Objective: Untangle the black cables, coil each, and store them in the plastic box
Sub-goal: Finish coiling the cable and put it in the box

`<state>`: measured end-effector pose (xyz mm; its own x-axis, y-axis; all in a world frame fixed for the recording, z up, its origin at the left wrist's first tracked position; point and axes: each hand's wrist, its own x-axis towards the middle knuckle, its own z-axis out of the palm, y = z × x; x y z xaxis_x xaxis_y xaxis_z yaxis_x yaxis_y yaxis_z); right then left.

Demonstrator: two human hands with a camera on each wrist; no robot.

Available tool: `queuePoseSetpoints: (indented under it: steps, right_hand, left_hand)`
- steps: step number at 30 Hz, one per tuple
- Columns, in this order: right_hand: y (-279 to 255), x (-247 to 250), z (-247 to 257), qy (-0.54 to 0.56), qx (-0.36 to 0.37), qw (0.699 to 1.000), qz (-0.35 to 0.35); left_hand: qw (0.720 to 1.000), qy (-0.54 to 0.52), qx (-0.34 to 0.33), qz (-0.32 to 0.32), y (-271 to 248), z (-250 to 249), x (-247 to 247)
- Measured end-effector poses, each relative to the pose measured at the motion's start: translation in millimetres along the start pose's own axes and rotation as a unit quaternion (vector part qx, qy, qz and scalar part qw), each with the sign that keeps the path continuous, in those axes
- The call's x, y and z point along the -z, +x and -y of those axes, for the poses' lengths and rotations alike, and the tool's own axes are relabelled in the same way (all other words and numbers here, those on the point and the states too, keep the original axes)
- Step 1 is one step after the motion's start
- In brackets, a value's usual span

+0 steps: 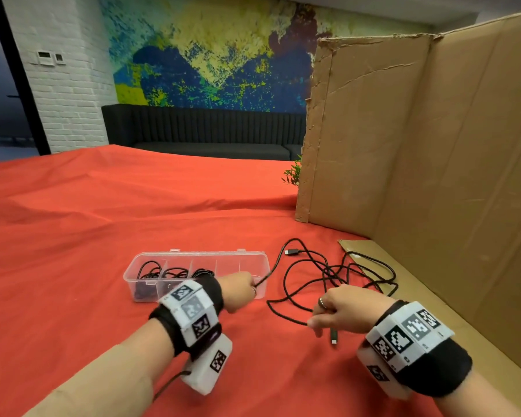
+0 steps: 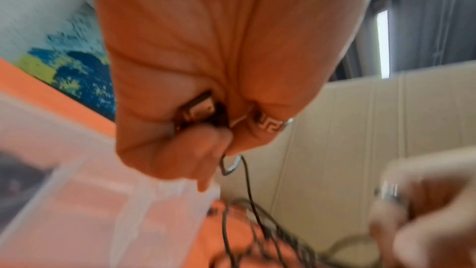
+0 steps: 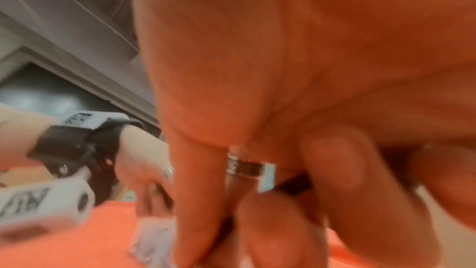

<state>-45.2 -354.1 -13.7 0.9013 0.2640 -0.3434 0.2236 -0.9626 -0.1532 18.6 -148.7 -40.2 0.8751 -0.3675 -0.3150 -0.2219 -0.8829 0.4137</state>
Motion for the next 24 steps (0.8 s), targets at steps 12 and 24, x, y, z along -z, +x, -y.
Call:
queuePoseSetpoints:
  steps: [12, 24]
  right_hand:
    - [26, 19, -49, -0.166, -0.294, 0.933, -0.126]
    - [55, 48, -3, 0.121, -0.019, 0.934, -0.336]
  left_hand:
    - [0.761, -0.534, -0.078, -0.361, -59, 61, 112]
    - [0.774, -0.516, -0.073, -0.359, -65, 87, 108]
